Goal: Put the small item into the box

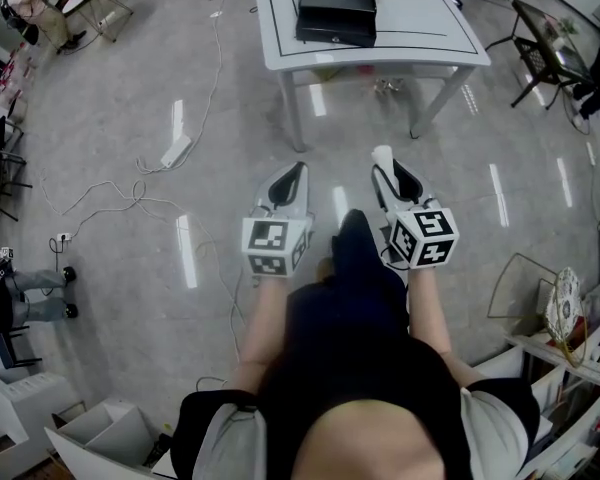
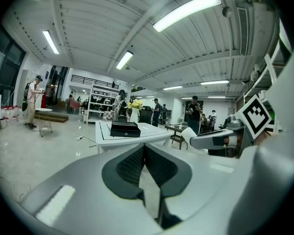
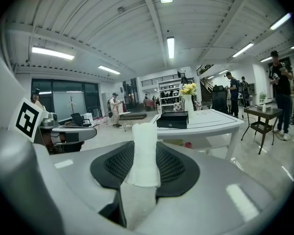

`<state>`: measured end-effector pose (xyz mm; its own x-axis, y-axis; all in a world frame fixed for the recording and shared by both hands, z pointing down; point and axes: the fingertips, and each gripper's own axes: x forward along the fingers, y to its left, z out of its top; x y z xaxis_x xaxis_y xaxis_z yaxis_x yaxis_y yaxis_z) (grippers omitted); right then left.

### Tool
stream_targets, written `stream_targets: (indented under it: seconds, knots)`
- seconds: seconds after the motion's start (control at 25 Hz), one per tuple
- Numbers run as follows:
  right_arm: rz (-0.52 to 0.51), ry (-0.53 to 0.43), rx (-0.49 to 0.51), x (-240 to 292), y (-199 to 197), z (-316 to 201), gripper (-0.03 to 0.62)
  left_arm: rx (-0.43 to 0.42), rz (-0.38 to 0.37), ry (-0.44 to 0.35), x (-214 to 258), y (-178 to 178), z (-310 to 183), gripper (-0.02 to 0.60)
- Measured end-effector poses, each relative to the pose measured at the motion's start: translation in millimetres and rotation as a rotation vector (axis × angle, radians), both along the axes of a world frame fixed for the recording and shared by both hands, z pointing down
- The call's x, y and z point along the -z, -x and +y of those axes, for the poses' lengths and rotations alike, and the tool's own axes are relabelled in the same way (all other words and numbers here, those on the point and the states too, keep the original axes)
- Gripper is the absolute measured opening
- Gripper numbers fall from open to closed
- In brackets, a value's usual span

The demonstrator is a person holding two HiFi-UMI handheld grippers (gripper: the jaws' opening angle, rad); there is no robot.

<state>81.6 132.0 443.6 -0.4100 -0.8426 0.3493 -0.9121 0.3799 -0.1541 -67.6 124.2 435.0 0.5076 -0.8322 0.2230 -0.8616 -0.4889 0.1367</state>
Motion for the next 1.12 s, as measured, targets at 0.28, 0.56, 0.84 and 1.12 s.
stream_targets:
  seconds: [0.28,0.56,0.84,1.12]
  knots:
    - [-0.007,-0.01,0.023,3,2,-8,0.138,0.019,0.015,-0.008,2,-1,-8,0.011]
    - [-0.009,-0.012,0.022,7,-7,-29,0.138,0.029,0.015,-0.002,2,-8,-27,0.011]
    - [-0.007,0.004,0.021,3,-15,-52,0.138,0.037,0.022,0.011,-1,-15,-51,0.011]
    - [-0.003,0.014,0.032,0,-17,-75,0.138,0.04,0.024,0.027,-6,-20,-74,0.011]
